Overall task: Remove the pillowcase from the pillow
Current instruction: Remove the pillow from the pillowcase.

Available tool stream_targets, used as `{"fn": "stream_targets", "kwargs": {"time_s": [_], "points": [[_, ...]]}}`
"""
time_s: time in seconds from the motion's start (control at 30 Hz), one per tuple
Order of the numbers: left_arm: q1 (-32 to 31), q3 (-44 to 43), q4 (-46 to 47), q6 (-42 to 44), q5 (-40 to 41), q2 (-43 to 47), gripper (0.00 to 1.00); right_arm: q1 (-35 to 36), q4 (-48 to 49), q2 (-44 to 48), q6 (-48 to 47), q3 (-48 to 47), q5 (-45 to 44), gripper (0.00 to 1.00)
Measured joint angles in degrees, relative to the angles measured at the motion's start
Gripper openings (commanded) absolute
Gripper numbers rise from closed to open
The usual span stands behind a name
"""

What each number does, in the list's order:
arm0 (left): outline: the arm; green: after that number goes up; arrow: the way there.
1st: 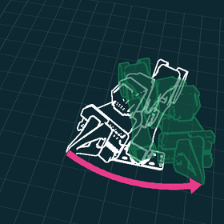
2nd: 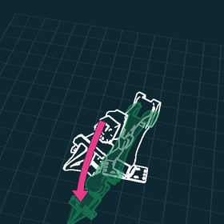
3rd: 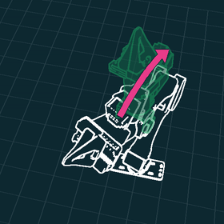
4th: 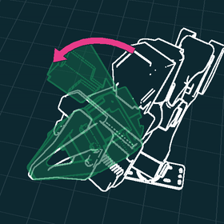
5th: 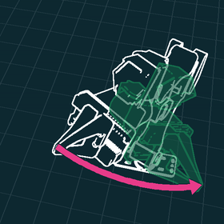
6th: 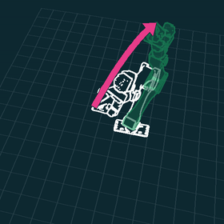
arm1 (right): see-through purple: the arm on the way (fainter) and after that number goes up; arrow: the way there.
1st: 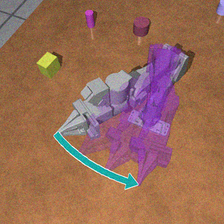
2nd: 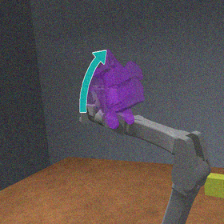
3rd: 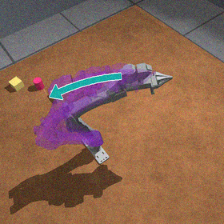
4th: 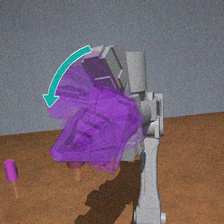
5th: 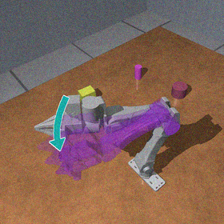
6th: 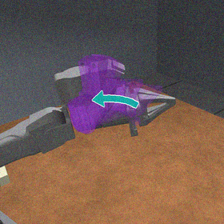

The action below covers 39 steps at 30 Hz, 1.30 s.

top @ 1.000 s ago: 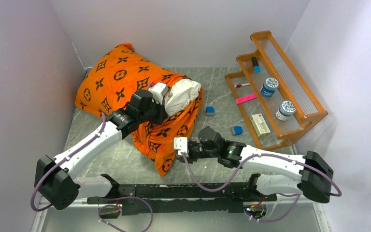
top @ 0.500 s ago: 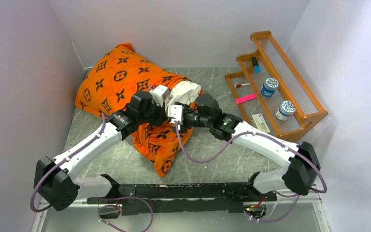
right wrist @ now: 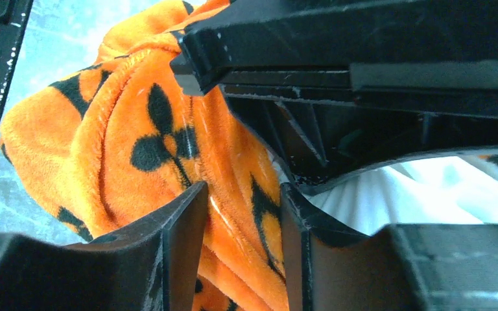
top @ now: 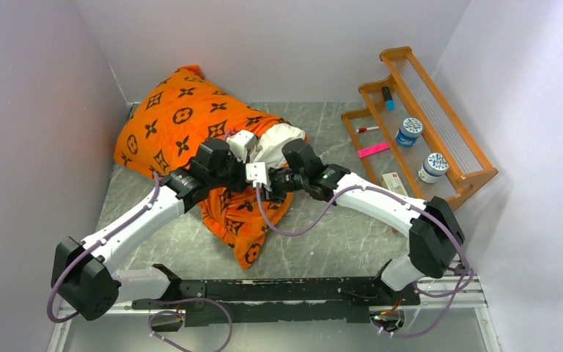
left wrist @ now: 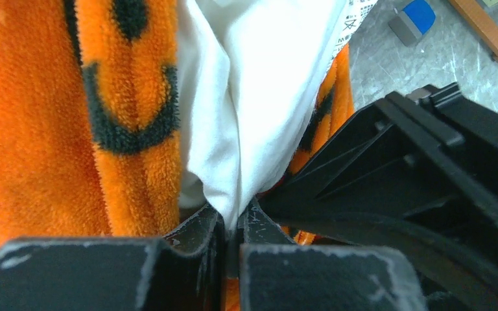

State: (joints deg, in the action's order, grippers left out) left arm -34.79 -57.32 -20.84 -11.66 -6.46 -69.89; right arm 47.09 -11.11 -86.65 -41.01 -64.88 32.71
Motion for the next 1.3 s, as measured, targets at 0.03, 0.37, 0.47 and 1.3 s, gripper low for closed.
{"fn": "stream_targets", "kwargs": {"time_s": [0.03, 0.37, 0.47, 1.3], "points": [[0.24, 0.07, 0.02, -0.02, -0.46, 0.00, 0.05, -0.09, -0.13, -0.35, -0.04, 0.00, 0.59, 0.38], [1.57, 0.87, -0.26, -0.20, -3.43, 0.00, 0.05, -0.81, -3.37, -2.16, -0.85, -1.27, 4.90, 0.00], [1.77, 0.92, -0.44, -0.31, -3.80, 0.00, 0.05, -0.57, -2.99, -1.73, -0.44, -0.15, 4.92, 0.00], [0.48, 4.11, -2.40, -3.28, -2.86, 1.73, 0.24, 11.34, 24.11, 7.74, 8.76, 23.65, -14.23, 0.00]]}}
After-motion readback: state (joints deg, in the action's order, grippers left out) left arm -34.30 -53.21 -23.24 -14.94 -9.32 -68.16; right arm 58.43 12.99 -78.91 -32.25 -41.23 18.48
